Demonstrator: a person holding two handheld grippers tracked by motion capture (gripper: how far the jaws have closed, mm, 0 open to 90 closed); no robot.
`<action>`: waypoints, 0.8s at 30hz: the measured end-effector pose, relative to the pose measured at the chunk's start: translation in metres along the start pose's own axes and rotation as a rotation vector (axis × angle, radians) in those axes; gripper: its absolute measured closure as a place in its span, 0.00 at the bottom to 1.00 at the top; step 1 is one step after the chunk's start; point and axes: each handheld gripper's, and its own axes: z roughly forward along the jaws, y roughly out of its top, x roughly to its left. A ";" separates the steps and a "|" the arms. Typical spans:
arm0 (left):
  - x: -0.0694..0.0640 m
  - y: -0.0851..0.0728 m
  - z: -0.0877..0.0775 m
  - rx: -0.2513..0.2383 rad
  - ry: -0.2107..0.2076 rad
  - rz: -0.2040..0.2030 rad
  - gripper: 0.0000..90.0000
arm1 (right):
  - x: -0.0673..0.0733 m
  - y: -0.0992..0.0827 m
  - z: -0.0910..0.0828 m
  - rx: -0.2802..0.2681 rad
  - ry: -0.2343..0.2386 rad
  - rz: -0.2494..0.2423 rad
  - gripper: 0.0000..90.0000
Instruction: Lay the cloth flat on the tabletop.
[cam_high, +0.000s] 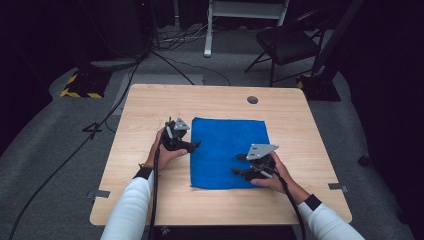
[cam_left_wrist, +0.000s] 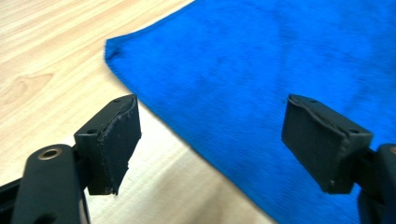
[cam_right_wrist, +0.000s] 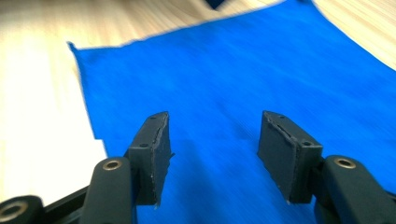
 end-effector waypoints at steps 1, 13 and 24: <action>0.003 0.001 0.001 0.001 0.008 0.000 0.21 | 0.004 0.003 0.006 0.003 0.012 -0.010 0.49; 0.015 0.001 0.014 0.035 0.051 -0.012 0.22 | 0.057 0.032 0.060 0.040 0.089 -0.130 0.48; 0.013 0.002 0.014 0.044 0.057 0.003 0.22 | 0.083 0.046 0.082 0.046 0.088 -0.174 0.48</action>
